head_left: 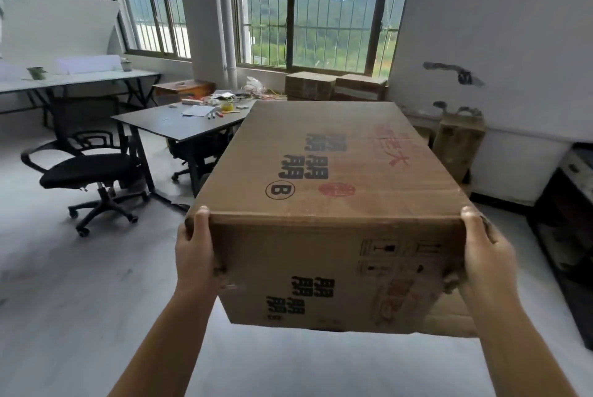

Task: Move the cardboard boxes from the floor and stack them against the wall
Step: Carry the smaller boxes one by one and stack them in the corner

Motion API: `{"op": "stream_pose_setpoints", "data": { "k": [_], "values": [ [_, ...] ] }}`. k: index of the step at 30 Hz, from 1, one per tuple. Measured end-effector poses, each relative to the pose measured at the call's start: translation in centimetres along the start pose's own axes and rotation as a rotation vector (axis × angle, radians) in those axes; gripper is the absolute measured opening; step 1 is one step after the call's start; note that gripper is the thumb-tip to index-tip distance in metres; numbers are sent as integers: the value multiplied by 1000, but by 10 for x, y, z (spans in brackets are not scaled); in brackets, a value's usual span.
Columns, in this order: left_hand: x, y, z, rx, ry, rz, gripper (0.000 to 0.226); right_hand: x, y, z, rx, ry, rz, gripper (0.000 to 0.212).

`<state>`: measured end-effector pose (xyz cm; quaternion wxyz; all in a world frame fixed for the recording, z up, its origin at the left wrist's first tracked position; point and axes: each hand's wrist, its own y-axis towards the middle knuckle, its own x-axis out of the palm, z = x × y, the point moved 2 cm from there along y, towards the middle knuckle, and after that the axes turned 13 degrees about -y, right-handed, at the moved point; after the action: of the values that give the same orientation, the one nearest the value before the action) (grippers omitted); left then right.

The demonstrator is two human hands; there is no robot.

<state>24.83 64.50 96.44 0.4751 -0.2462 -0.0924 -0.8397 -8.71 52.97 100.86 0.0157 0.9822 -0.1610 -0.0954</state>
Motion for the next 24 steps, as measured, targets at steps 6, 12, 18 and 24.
{"op": "stream_pose_setpoints", "data": {
  "k": [6, 12, 18, 24],
  "values": [
    [60, 152, -10, 42, -26, -3, 65, 141, 101, -18, -28, 111, -20, 35],
    [131, 326, -11, 48, -4, -51, 73, 289, 202, -40, -36, 112, -25, 31],
    [216, 480, -33, 54, -15, -88, 73, 401, 310, -71, -82, 89, 58, 36],
    [329, 617, -77, 42, -127, -90, 44, 507, 450, -100, -123, 106, 74, 29]
  ]
}}
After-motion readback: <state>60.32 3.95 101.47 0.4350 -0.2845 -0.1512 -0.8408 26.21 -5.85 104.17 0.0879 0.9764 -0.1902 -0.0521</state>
